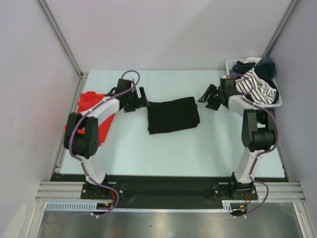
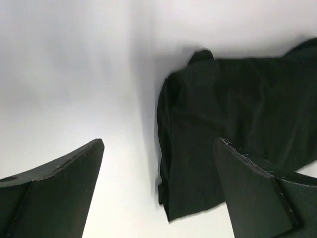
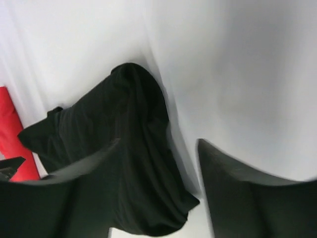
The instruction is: Fold and stack the tank tops
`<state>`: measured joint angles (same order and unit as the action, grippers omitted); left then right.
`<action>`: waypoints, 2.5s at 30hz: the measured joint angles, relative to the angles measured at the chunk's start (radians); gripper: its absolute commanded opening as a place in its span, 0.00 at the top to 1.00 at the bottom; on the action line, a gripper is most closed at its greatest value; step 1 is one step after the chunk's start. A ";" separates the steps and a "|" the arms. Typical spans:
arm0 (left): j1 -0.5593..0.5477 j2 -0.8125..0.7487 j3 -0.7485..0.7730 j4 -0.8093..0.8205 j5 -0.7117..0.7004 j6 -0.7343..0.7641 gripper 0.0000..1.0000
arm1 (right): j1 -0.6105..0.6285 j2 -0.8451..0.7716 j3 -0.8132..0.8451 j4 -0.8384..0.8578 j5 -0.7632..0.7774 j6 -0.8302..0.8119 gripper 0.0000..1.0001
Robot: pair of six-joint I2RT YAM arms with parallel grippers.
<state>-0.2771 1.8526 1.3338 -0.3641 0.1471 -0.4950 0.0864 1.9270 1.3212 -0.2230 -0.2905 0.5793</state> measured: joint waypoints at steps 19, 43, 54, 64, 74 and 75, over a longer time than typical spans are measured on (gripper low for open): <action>-0.079 0.018 -0.047 0.257 0.213 -0.064 0.75 | 0.064 0.064 -0.095 0.452 -0.423 0.095 0.97; 0.008 -0.045 -0.152 0.394 0.093 -0.107 0.49 | -0.021 0.040 -0.118 0.563 -0.446 0.200 0.95; -0.223 -0.149 -0.277 0.479 0.192 -0.132 0.54 | 0.132 -0.044 -0.341 0.674 -0.546 0.199 0.99; -0.150 0.001 -0.425 0.578 0.231 -0.189 0.59 | 0.029 0.173 -0.436 0.880 -0.613 0.327 1.00; -0.091 -0.130 -0.492 0.520 0.153 -0.144 0.22 | -0.003 -0.025 -0.427 0.562 -0.453 0.149 0.71; -0.092 -0.160 -0.496 0.495 0.131 -0.133 0.19 | -0.003 -0.062 -0.425 0.524 -0.426 0.127 0.65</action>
<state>-0.3691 1.6928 0.8379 0.1310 0.2783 -0.6277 0.0837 1.8652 0.8963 0.3008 -0.7162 0.7059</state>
